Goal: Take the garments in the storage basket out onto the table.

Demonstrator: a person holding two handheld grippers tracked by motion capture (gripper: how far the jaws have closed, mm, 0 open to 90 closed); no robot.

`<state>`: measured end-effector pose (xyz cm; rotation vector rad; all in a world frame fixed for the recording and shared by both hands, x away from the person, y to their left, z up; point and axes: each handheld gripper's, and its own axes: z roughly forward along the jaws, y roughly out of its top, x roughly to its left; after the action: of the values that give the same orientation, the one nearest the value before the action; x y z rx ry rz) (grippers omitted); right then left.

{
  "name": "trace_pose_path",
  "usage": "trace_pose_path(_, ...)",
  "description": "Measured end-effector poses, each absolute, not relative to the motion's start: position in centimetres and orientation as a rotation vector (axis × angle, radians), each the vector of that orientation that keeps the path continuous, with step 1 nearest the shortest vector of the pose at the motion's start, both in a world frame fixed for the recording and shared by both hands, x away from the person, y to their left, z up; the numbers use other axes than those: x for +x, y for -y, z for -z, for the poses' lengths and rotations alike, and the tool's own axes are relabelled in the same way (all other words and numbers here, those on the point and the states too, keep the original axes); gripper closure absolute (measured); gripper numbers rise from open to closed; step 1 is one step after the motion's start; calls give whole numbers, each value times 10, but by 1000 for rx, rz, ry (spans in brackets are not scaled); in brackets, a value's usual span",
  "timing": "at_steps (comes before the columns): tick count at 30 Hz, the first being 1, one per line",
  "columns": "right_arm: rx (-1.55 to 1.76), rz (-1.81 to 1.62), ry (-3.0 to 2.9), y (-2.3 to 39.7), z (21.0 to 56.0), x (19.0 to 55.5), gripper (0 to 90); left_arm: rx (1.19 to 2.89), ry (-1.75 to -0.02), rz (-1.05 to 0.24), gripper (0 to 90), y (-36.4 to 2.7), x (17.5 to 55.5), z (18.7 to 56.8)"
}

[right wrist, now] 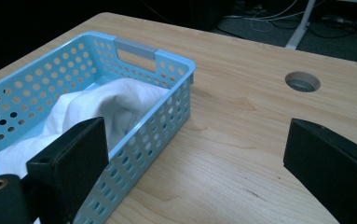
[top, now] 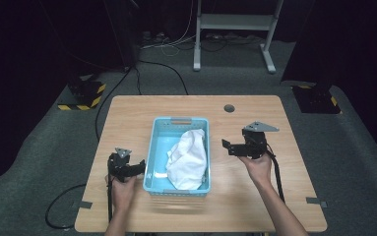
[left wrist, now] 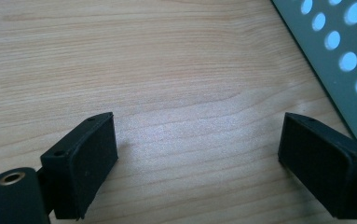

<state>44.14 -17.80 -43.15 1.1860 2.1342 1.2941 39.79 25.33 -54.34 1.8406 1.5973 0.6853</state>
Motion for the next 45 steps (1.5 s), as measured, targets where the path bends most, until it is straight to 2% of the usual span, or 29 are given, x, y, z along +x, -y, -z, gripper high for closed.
trace_pose_path(32,1072,-1383,-2207,134,416,445,110,1840,-1597,-685,117,-253,398,543)
trace_pose_path(45,1073,-1380,-2264,115,424,450,109,1837,-1599,-684,117,-254,398,543)
